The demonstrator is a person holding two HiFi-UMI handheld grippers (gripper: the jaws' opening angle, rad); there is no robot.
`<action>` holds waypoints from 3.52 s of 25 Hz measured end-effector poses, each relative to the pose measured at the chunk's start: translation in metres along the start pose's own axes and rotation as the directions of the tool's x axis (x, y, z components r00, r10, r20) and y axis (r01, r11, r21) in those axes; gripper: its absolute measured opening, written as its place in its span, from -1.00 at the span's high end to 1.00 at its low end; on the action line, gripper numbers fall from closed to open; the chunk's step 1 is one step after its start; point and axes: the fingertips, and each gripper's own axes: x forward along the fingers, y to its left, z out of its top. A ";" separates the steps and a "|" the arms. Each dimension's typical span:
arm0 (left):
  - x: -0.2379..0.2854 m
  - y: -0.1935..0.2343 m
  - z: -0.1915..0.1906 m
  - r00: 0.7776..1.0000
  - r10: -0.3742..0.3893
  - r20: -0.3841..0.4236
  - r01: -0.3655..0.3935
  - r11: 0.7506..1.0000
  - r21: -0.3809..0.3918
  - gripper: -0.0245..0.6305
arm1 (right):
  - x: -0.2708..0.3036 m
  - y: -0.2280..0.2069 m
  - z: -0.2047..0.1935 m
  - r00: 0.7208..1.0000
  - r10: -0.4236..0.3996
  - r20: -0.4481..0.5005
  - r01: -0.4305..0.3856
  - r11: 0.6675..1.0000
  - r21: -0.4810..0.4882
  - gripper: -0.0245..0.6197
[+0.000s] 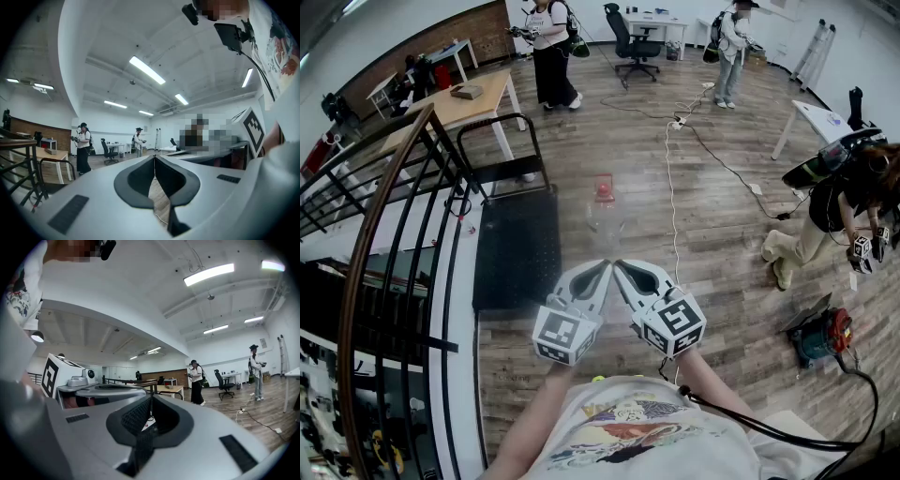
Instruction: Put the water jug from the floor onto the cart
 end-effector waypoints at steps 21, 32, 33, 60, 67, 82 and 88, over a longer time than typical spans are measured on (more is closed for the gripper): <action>-0.013 0.020 0.001 1.000 0.014 0.001 -0.014 0.999 0.030 0.89 | 0.018 0.014 0.004 1.000 -0.027 0.016 0.027 0.999 -0.020 0.83; -0.031 0.030 -0.004 1.000 -0.010 -0.018 0.011 0.998 0.058 0.89 | 0.028 0.031 -0.004 0.996 -0.087 -0.010 0.087 0.996 -0.004 0.83; -0.033 0.031 -0.004 1.000 -0.010 -0.015 0.011 0.998 0.055 0.89 | 0.029 0.032 -0.005 0.996 -0.090 -0.014 0.090 0.996 -0.010 0.83; 0.058 0.096 -0.022 0.995 0.077 -0.056 -0.075 0.996 0.041 0.89 | 0.107 -0.059 -0.016 0.995 -0.033 -0.093 0.028 0.999 -0.046 0.83; 0.118 0.099 -0.026 0.991 0.105 -0.080 -0.102 0.994 0.036 0.89 | 0.112 -0.117 -0.016 0.995 -0.005 -0.095 0.002 0.999 -0.036 0.83; 0.204 0.115 -0.040 0.982 0.144 -0.119 -0.142 0.990 0.027 0.89 | 0.136 -0.204 -0.027 0.994 0.048 -0.099 -0.047 0.999 0.004 0.83; 0.217 0.128 -0.049 0.979 0.154 -0.134 -0.153 0.988 0.017 0.89 | 0.150 -0.217 -0.035 0.992 0.053 -0.113 -0.051 0.999 0.014 0.83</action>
